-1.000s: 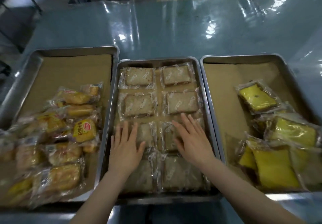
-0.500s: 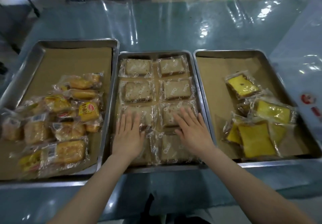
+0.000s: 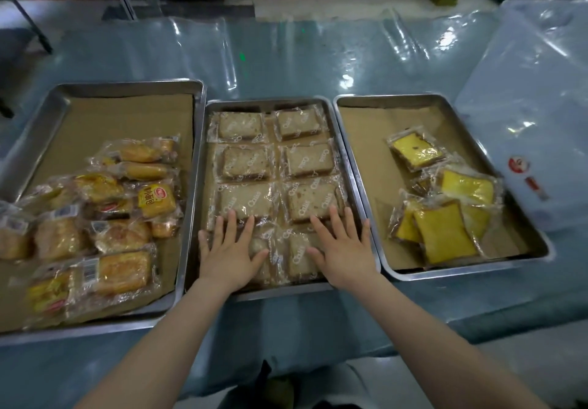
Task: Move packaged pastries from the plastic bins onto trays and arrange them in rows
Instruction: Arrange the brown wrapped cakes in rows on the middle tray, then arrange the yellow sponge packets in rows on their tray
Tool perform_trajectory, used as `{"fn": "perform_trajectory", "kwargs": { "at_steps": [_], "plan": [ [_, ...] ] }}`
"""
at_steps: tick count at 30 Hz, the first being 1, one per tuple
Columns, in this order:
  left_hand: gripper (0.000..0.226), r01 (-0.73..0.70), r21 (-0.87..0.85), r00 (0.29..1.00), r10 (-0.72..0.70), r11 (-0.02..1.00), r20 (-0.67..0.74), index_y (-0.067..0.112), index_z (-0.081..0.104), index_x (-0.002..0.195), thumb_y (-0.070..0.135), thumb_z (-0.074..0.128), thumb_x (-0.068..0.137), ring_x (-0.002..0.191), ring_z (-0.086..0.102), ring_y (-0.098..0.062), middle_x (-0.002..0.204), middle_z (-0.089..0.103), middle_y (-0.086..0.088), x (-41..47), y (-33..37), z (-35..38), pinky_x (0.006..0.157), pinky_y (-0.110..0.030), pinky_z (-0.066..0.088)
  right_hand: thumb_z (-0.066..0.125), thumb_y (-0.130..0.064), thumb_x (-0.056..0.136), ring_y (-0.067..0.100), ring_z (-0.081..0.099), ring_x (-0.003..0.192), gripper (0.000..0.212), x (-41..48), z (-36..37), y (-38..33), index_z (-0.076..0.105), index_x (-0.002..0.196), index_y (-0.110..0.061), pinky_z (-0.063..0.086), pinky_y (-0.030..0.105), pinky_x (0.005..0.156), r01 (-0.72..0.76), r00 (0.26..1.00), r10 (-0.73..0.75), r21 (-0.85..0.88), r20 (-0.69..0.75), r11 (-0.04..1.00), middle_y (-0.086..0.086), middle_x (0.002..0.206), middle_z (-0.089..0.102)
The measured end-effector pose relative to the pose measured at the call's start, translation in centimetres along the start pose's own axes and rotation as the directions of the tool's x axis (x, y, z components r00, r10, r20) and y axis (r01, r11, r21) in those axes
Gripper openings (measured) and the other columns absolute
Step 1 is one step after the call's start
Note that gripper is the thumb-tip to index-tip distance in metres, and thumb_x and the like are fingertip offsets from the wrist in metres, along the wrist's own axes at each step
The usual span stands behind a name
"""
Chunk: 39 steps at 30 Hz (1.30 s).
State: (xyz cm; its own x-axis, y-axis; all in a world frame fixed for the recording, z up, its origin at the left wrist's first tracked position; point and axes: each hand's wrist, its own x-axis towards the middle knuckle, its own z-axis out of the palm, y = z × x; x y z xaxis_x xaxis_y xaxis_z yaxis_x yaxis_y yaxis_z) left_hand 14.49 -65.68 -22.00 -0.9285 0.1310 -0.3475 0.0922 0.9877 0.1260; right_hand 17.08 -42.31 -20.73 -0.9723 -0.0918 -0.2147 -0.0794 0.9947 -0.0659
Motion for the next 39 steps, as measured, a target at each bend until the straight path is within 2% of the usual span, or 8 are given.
{"fn": "perform_trajectory", "kwargs": {
  "at_steps": [5,11,15,23,28,33,36,39],
  "plan": [
    [0.081,0.01,-0.034,1.0,-0.011,0.999,-0.027,0.036,-0.018,0.145,0.072,0.023,0.085,0.14,-0.024,-0.026,0.151,-0.031,-0.003,-0.7,0.2,0.0,0.107,-0.05,-0.017,0.019,-0.061,0.095,0.032,-0.021,0.143,0.064,0.0,-0.3,-0.1,-0.004,0.15,-0.037,-0.018,0.056,0.109,-0.001,1.0,0.0,0.027,0.02,1.0,0.006,0.159,-0.015],
    [0.086,-0.084,-0.058,0.977,0.071,0.995,-0.201,0.018,-0.019,0.146,0.065,0.025,0.089,0.139,-0.021,-0.015,0.155,-0.02,-0.004,-0.9,2.5,-1.2,0.112,-0.036,-0.012,0.027,-0.051,0.099,0.021,-0.016,0.145,0.061,0.0,-2.1,1.2,0.008,0.152,-0.029,-0.007,0.048,0.115,0.016,0.996,-0.004,0.144,-0.084,0.989,0.002,0.161,-0.005],
    [0.082,-0.171,-0.104,0.953,0.138,0.98,-0.269,0.019,-0.017,0.145,0.062,0.024,0.089,0.137,-0.019,-0.01,0.153,-0.019,0.0,-0.2,5.5,-3.4,0.111,-0.032,-0.01,0.03,-0.046,0.1,0.016,-0.012,0.146,0.06,0.4,-4.0,3.4,0.012,0.152,-0.024,-0.007,0.038,0.115,0.047,0.989,-0.015,0.215,-0.145,0.976,0.0,0.161,-0.001],
    [0.081,-0.229,-0.116,0.937,0.187,0.966,-0.295,0.025,-0.018,0.144,0.064,0.02,0.084,0.138,-0.021,-0.01,0.152,-0.023,0.004,3.7,13.9,-6.9,0.112,-0.031,-0.009,0.038,-0.038,0.099,0.019,0.006,0.147,0.05,3.1,-7.3,13.2,0.035,0.146,-0.019,0.002,0.034,0.117,0.017,0.939,0.082,0.284,-0.333,0.959,0.002,0.157,0.022],
    [0.077,-0.215,-0.155,0.943,0.163,0.964,-0.29,0.023,-0.011,0.149,0.057,0.03,0.093,0.137,-0.018,-0.006,0.153,-0.018,0.005,7.8,20.0,-7.1,0.11,-0.027,-0.009,0.048,-0.034,0.096,0.024,0.013,0.146,0.045,6.4,-9.2,21.8,0.044,0.139,-0.02,0.017,0.039,0.117,-0.038,0.962,0.119,0.312,-0.247,0.949,0.004,0.156,0.026],
    [0.076,-0.108,-0.162,0.964,0.063,0.981,-0.26,0.024,-0.01,0.149,0.057,0.029,0.093,0.139,-0.016,-0.008,0.154,-0.017,0.005,12.1,24.6,-6.4,0.11,-0.029,-0.006,0.049,-0.02,0.095,0.025,0.05,0.122,0.038,11.0,-10.5,28.3,0.053,0.132,-0.023,0.041,0.035,0.099,-0.011,0.997,0.042,0.432,-0.063,0.902,0.004,0.139,0.049],
    [0.074,-0.037,-0.127,0.983,0.014,0.991,-0.181,0.023,-0.01,0.149,0.052,0.032,0.095,0.139,-0.022,-0.013,0.154,-0.022,-0.002,13.2,25.3,-4.8,0.11,-0.031,-0.01,0.053,-0.019,0.089,0.025,0.051,0.12,0.051,13.6,-9.4,29.6,0.047,0.138,-0.031,0.046,0.032,0.091,-0.013,0.995,-0.024,0.368,0.095,0.93,0.004,0.139,0.051],
    [0.075,-0.037,-0.071,0.984,0.024,0.997,-0.174,0.026,-0.013,0.146,0.049,0.037,0.095,0.136,-0.033,-0.017,0.149,-0.033,-0.003,13.1,25.0,-3.3,0.11,-0.032,-0.014,0.06,-0.023,0.081,0.026,0.038,0.133,0.06,16.4,-8.7,29.3,0.046,0.138,-0.037,0.039,0.035,0.104,0.015,0.99,-0.058,0.31,0.13,0.951,-0.001,0.151,0.036]
  ]
}}
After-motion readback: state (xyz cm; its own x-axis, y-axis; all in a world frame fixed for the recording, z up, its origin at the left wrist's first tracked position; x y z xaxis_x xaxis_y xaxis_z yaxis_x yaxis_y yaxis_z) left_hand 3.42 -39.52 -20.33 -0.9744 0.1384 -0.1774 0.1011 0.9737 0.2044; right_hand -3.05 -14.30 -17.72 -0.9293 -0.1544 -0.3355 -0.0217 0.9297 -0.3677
